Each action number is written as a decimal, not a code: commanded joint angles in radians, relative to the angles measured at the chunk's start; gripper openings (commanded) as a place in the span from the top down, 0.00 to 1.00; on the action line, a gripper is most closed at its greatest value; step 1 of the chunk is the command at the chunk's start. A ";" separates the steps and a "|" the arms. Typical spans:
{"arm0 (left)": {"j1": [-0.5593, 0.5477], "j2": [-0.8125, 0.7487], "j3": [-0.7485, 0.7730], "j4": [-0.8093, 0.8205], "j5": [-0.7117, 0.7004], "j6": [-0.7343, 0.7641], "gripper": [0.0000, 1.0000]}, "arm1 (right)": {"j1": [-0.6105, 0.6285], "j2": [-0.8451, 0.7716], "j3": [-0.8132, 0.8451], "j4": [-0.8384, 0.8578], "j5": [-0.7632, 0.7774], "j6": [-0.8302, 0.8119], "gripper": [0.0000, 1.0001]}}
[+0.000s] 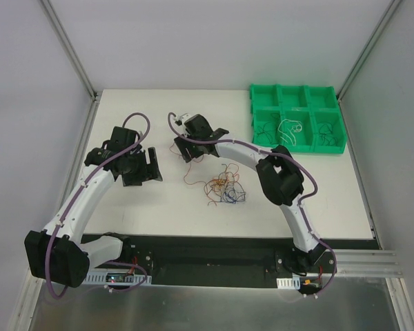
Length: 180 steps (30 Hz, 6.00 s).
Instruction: Untangle the cables
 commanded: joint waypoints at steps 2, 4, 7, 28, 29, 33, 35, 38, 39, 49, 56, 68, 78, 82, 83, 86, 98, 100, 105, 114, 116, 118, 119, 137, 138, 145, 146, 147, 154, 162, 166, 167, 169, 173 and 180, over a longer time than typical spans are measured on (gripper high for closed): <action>0.001 -0.013 -0.013 -0.004 0.019 0.033 0.26 | -0.001 0.040 0.074 -0.001 -0.002 0.050 0.36; -0.001 -0.016 -0.016 -0.003 0.024 0.041 0.26 | 0.002 0.063 0.108 -0.019 -0.002 0.059 0.39; -0.006 -0.015 -0.016 -0.003 0.027 0.052 0.26 | 0.002 0.085 0.136 -0.019 0.003 0.089 0.42; -0.006 -0.033 -0.064 0.009 0.001 0.058 0.26 | -0.018 0.100 0.418 -0.235 -0.071 0.136 1.00; -0.006 -0.030 -0.065 0.009 -0.004 0.058 0.26 | -0.028 0.071 0.448 -0.261 -0.077 0.160 1.00; -0.003 0.001 -0.035 0.020 -0.004 0.053 0.27 | -0.110 -0.085 0.434 -0.216 -0.131 0.297 1.00; 0.001 0.021 -0.019 0.031 0.002 0.046 0.27 | -0.160 -0.162 0.409 -0.167 -0.166 0.384 1.00; 0.001 0.030 -0.012 0.038 0.015 0.027 0.27 | -0.226 -0.235 0.389 -0.075 -0.149 0.447 1.00; 0.001 0.025 -0.015 0.043 0.022 0.023 0.27 | -0.248 -0.249 0.400 -0.056 -0.133 0.454 1.00; 0.001 -0.018 -0.053 0.068 0.024 -0.023 0.27 | -0.403 -0.263 0.611 -0.029 -0.036 0.319 1.00; 0.001 0.005 -0.042 0.084 0.030 -0.039 0.27 | -0.453 -0.208 0.775 0.088 0.076 0.135 1.00; 0.001 0.056 -0.004 0.089 0.031 -0.048 0.28 | -0.535 -0.243 0.832 0.272 0.102 0.116 1.00; 0.001 0.061 -0.001 0.106 0.096 -0.040 0.23 | -0.575 -0.210 0.818 0.287 0.088 0.124 1.00; 0.001 0.055 -0.010 0.109 0.104 -0.040 0.23 | -0.575 -0.205 0.834 0.321 0.101 0.119 1.00; 0.001 0.055 -0.013 0.111 0.105 -0.040 0.23 | -0.578 -0.202 0.838 0.344 0.099 0.122 1.00; 0.001 0.059 -0.012 0.115 0.111 -0.039 0.23 | -0.584 -0.185 0.860 0.407 0.096 0.154 1.00; 0.001 0.061 -0.015 0.117 0.123 -0.034 0.23 | -0.608 -0.142 0.678 0.318 0.101 0.110 1.00; 0.001 0.058 -0.019 0.117 0.122 -0.033 0.23 | -0.610 -0.138 0.615 0.304 0.081 0.107 1.00; 0.001 0.051 -0.027 0.117 0.114 -0.027 0.23 | -0.608 -0.128 0.458 0.243 0.030 0.118 1.00; 0.011 0.068 -0.015 0.117 0.123 -0.008 0.22 | -0.613 -0.187 0.136 0.226 0.117 0.170 1.00; 0.011 0.074 -0.010 0.117 0.130 -0.004 0.23 | -0.622 -0.164 0.143 0.208 0.104 0.168 1.00; 0.013 0.081 -0.007 0.117 0.137 0.000 0.22 | -0.628 -0.127 0.160 0.208 0.087 0.162 1.00; 0.013 0.081 -0.009 0.117 0.139 0.000 0.22 | -0.628 -0.106 0.180 0.199 0.082 0.156 1.00; 0.013 0.007 -0.058 0.100 0.174 -0.037 0.22 | -0.605 0.173 0.543 -0.062 0.081 0.170 0.57; 0.013 0.013 -0.053 0.100 0.174 -0.037 0.22 | -0.607 0.133 0.520 -0.080 0.097 0.170 0.50; 0.011 0.051 -0.044 0.112 0.189 -0.028 0.22 | -0.607 -0.113 0.311 -0.154 0.092 0.245 0.23; 0.013 0.051 -0.044 0.115 0.194 -0.028 0.22 | -0.608 -0.122 0.300 -0.183 0.066 0.265 0.22; 0.011 0.051 -0.045 0.115 0.196 -0.028 0.22 | -0.608 -0.128 0.291 -0.214 0.044 0.291 0.22; 0.011 0.033 -0.053 0.117 0.206 -0.028 0.22 | -0.616 -0.197 0.109 -0.260 -0.083 0.596 0.33; 0.011 0.018 -0.062 0.117 0.208 -0.028 0.22 | -0.618 -0.174 -0.011 -0.153 -0.156 0.744 0.33; 0.011 0.010 -0.067 0.115 0.208 -0.028 0.22 | -0.616 -0.153 -0.034 -0.118 -0.137 0.738 0.42; 0.011 0.009 -0.068 0.115 0.208 -0.027 0.22 | -0.615 -0.150 -0.036 -0.111 -0.132 0.731 0.44; 0.011 0.004 -0.070 0.115 0.203 -0.026 0.22 | -0.616 -0.142 -0.041 -0.096 -0.126 0.728 0.48; 0.011 0.004 -0.070 0.115 0.205 -0.023 0.22 | -0.618 -0.122 -0.034 -0.065 -0.126 0.724 0.54; 0.011 0.013 -0.064 0.115 0.209 -0.014 0.22 | -0.616 -0.093 -0.004 -0.062 -0.128 0.718 0.67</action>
